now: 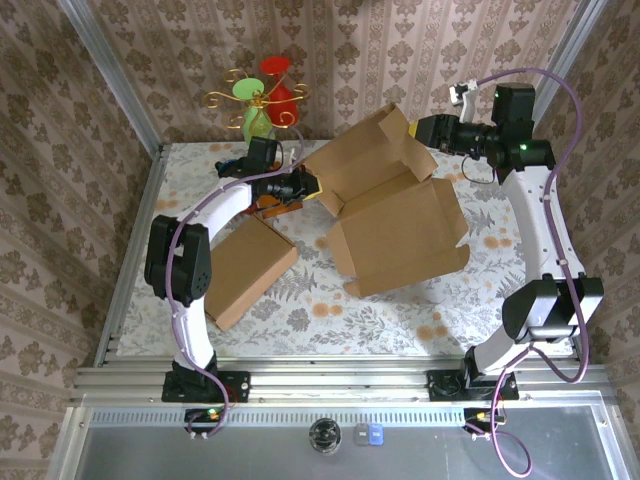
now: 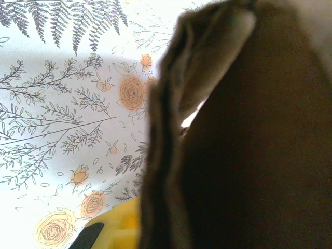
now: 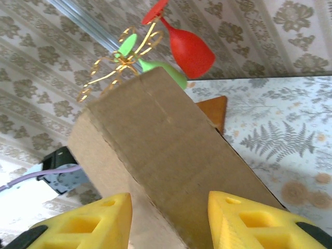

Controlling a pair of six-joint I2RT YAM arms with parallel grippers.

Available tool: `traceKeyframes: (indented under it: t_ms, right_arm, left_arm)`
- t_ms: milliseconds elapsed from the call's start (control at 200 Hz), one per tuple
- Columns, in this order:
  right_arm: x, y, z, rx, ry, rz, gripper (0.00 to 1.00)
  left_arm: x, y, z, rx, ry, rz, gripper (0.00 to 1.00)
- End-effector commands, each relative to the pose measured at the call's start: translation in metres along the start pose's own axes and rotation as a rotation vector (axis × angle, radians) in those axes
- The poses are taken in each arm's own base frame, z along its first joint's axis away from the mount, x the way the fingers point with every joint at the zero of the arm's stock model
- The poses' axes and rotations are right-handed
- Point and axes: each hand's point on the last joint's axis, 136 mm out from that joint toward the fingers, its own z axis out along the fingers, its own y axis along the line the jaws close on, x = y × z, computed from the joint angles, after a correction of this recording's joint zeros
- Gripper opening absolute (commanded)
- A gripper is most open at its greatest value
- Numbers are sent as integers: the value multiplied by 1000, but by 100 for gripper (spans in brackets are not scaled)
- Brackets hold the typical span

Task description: Fold the paper box

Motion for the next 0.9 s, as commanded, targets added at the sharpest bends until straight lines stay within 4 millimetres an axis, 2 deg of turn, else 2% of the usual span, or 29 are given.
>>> traceKeyframes:
  t_ms: [0,135,360,600,900]
  right_arm:
    - [8,-4,-8,115,7,-66,45]
    - [12,-7,-7,215,12,-139,49]
    - [16,-2,-3,287,38,-227,52]
    - [21,-6,3,398,64,-317,56]
    - [25,-19,6,531,93,-385,59]
  left_arm:
    - [-4,-14,-3,34,6,32,0]
    - [-3,-17,-3,31,7,39,0]
    - [-1,-18,-3,22,12,50,0]
    - [1,-20,-5,-2,14,66,0]
    - [6,-21,-9,-32,23,84,0]
